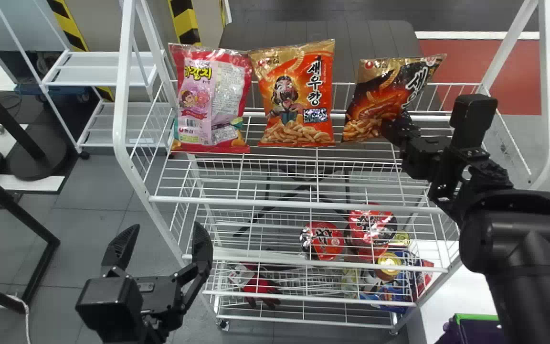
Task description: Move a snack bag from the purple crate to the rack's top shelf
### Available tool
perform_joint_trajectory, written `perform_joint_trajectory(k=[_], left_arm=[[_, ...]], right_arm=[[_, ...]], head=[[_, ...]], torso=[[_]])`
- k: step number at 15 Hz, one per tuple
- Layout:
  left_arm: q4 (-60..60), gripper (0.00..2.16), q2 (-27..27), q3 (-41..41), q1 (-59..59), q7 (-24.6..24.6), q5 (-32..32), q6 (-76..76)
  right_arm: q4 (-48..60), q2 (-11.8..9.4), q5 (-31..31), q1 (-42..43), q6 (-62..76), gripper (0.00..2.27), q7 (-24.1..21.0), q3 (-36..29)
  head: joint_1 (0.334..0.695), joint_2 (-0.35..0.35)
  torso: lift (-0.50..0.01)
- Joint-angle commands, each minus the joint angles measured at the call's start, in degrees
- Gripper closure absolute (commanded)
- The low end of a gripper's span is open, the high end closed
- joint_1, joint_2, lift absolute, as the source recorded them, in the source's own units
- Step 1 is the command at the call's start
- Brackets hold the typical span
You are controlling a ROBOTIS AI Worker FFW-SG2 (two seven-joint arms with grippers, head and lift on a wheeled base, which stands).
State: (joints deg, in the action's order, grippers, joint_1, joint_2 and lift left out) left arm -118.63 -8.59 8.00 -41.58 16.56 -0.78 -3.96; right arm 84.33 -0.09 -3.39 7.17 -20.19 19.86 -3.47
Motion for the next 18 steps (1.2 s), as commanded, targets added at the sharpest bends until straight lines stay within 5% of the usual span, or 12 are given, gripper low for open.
perform_joint_trajectory(k=[1,11,15,18], left_arm=[[0.07,0.12,-0.03,0.00,-0.34,0.14,0.16,-0.48],[0.15,0.12,-0.03,-0.26,-0.78,0.58,0.16,-1.71],[0.24,0.12,-0.03,-0.26,-0.87,0.58,0.16,-1.71],[0.24,0.12,0.06,-0.26,-0.87,0.58,0.16,-1.71]], right_arm=[[-0.74,0.14,-0.83,0.21,0.02,1.23,-0.08,0.31],[-4.26,0.14,-0.65,1.36,0.37,1.10,-0.08,0.66],[-4.88,0.14,-0.48,1.36,2.30,0.61,-0.08,0.75],[-5.40,0.14,-0.21,1.36,3.36,0.48,-0.08,0.66]], head=[[0.695,0.046],[0.695,0.061],[0.695,0.060],[0.695,0.060]], torso=[[0.001],[0.001],[0.001],[0.001]])
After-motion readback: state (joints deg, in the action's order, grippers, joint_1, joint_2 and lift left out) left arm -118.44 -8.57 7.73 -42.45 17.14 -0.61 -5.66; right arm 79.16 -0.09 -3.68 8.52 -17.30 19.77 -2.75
